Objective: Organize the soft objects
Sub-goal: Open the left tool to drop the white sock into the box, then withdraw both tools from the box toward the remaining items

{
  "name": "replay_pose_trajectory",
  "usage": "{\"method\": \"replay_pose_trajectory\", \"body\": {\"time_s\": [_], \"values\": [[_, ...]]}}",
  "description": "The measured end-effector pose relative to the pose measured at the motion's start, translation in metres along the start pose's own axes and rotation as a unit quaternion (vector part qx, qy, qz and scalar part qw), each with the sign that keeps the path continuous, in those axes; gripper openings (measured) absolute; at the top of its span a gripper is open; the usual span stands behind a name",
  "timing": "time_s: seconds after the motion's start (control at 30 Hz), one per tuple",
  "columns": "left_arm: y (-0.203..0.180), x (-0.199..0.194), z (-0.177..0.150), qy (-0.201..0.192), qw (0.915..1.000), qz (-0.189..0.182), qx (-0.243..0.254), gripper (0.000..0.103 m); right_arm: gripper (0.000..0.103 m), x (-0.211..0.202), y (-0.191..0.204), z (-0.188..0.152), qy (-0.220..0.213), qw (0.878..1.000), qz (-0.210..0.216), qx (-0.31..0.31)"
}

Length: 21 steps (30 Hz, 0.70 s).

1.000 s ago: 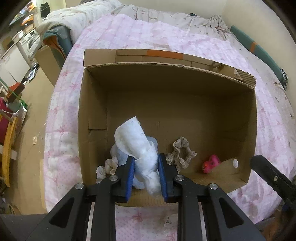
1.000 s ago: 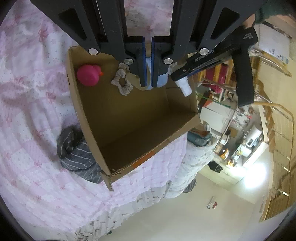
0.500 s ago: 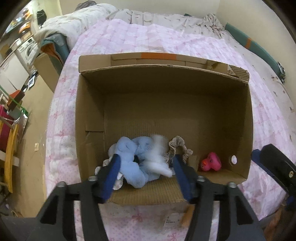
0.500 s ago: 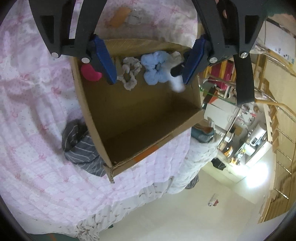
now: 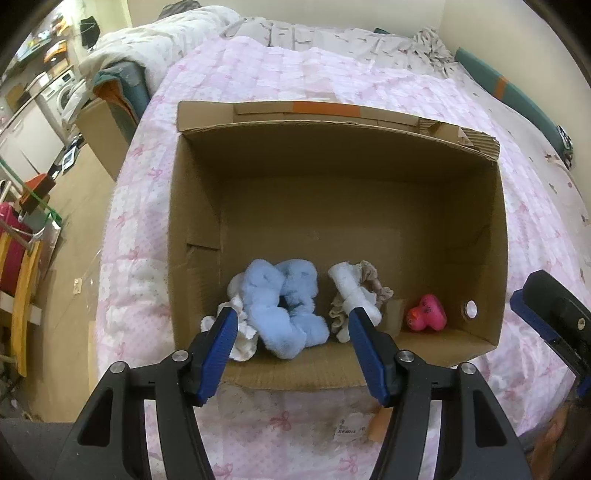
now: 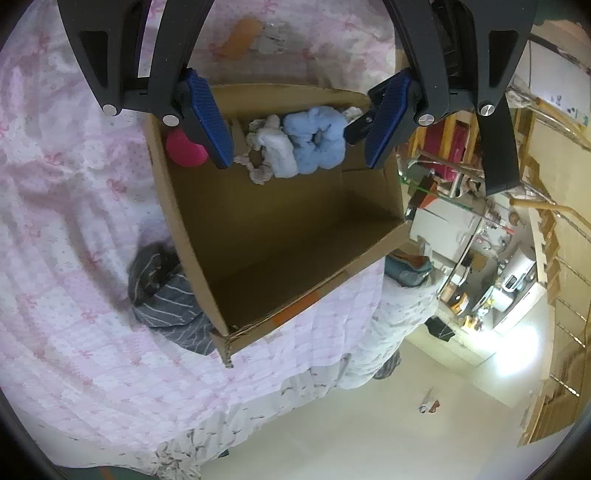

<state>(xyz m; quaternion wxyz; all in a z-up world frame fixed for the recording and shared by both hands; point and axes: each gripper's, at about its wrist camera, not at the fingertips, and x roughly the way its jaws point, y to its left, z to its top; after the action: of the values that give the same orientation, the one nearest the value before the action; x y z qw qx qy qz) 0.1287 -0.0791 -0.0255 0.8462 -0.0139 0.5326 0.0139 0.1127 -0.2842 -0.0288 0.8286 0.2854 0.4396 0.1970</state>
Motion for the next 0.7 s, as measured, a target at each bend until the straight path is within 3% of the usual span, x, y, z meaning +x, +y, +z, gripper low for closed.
{"method": "replay_pose_trajectory", "body": {"time_s": [0.27, 0.4, 0.7], "values": [[0.008, -0.015, -0.010, -0.022, 0.9996, -0.012, -0.009, 0.059, 0.078, -0.004, -0.002, -0.006, -0.006, 0.999, -0.046, -0.013], [0.012, -0.024, -0.018, -0.030, 0.9994, -0.016, -0.005, 0.059, 0.078, -0.013, 0.002, -0.010, -0.030, 0.995, -0.087, -0.031], [0.034, -0.049, -0.040, -0.054, 0.9983, -0.023, -0.005, 0.059, 0.078, -0.030, 0.011, -0.026, -0.023, 0.993, -0.099, -0.056]]}}
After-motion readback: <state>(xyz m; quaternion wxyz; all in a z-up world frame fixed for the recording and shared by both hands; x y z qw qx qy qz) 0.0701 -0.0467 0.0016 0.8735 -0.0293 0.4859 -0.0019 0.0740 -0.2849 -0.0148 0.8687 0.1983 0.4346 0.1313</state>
